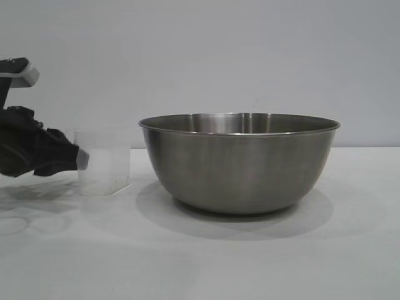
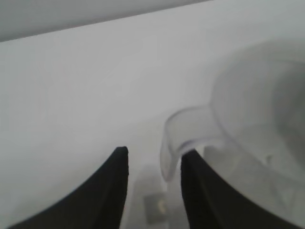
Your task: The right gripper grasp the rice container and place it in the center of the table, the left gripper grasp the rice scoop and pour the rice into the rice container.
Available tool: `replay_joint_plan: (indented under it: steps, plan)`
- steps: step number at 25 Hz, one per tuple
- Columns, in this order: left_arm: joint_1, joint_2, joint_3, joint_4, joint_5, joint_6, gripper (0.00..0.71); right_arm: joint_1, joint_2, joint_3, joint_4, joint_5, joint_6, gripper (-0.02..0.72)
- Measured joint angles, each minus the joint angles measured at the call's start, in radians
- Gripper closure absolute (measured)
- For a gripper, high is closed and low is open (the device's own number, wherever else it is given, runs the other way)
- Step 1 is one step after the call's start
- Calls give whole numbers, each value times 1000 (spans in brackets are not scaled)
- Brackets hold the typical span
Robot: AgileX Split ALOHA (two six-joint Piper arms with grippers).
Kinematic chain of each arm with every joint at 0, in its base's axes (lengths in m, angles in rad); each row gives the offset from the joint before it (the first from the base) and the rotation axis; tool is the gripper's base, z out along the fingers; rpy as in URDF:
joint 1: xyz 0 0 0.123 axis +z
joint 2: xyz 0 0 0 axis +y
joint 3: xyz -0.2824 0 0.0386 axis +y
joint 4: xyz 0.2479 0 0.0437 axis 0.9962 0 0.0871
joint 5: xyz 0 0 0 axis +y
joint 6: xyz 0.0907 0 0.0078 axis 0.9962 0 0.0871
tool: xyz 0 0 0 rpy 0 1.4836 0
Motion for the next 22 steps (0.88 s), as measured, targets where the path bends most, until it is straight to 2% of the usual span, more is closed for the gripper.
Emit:
replay_joint_plan:
  steps: [1, 2, 8, 10, 12, 17, 19, 22]
  plan:
    - [0, -2, 15, -4, 0, 11, 475, 0, 0, 0, 0, 0, 0, 465]
    - [0, -5, 35, -8, 0, 21, 434, 0, 0, 0, 0, 0, 0, 465]
    - [2, -90, 144, -94, 0, 42, 449, 0, 0, 0, 0, 0, 0, 465]
    - [18, -118, 163, -137, -1, 42, 449, 0, 0, 0, 0, 0, 0, 465]
    - [55, -127, 166, -170, -1, 33, 449, 0, 0, 0, 0, 0, 0, 465]
    - [215, -129, 83, -166, -1, -28, 449, 0, 0, 0, 0, 0, 0, 465]
    - [244, -133, 40, -166, -1, -47, 449, 0, 0, 0, 0, 0, 0, 465]
    - [251, -181, -9, -146, 51, -56, 449, 0, 0, 0, 0, 0, 0, 465]
